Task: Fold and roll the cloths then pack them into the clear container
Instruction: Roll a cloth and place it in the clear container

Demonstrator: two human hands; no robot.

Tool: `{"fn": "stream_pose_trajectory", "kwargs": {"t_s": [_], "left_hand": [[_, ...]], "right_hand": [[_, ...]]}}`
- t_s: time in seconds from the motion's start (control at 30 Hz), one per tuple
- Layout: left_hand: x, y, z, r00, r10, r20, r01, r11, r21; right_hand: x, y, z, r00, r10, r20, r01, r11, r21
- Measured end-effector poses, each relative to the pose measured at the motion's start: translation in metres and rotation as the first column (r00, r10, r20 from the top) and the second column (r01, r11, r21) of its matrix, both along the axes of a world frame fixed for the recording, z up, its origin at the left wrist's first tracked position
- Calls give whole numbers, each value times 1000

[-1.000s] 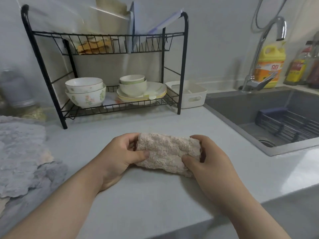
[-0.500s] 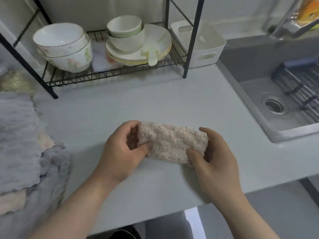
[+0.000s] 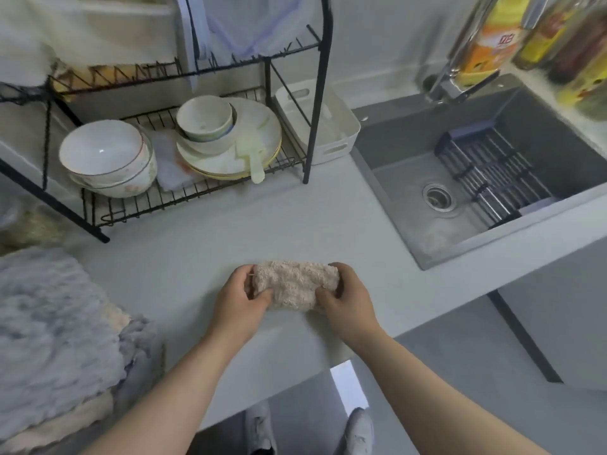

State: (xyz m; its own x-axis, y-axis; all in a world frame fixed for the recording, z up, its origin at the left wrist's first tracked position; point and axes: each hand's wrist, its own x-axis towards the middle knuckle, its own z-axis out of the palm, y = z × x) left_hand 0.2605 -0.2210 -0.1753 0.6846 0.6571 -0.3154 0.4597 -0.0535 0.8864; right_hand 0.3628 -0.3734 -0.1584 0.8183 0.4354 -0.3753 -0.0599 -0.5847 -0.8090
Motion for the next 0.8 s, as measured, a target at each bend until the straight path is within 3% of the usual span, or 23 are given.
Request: {"fn": "stream_pose_trajectory", "kwargs": {"t_s": [0.1, 0.23, 0.4, 0.57, 0.8], "left_hand": [[1, -3, 27, 998, -49, -35, 49, 999, 7], [7, -16, 83, 997, -57, 52, 58, 998, -17], [14, -61, 151, 971, -109, 215, 117, 993, -22], [37, -121, 199, 929, -43, 369, 70, 996, -60], [106, -206, 243, 855, -186, 485, 216, 976, -6]], "right_hand": [[0, -3, 29, 985, -96, -143, 112, 988, 104], [3, -27, 79, 976, -125, -181, 167, 956, 242], [14, -83, 138, 989, -122, -83, 144, 914, 380], [30, -149, 190, 992, -121, 22, 95, 867, 488], [75, -247, 237, 966, -248, 74, 164, 807, 568]]}}
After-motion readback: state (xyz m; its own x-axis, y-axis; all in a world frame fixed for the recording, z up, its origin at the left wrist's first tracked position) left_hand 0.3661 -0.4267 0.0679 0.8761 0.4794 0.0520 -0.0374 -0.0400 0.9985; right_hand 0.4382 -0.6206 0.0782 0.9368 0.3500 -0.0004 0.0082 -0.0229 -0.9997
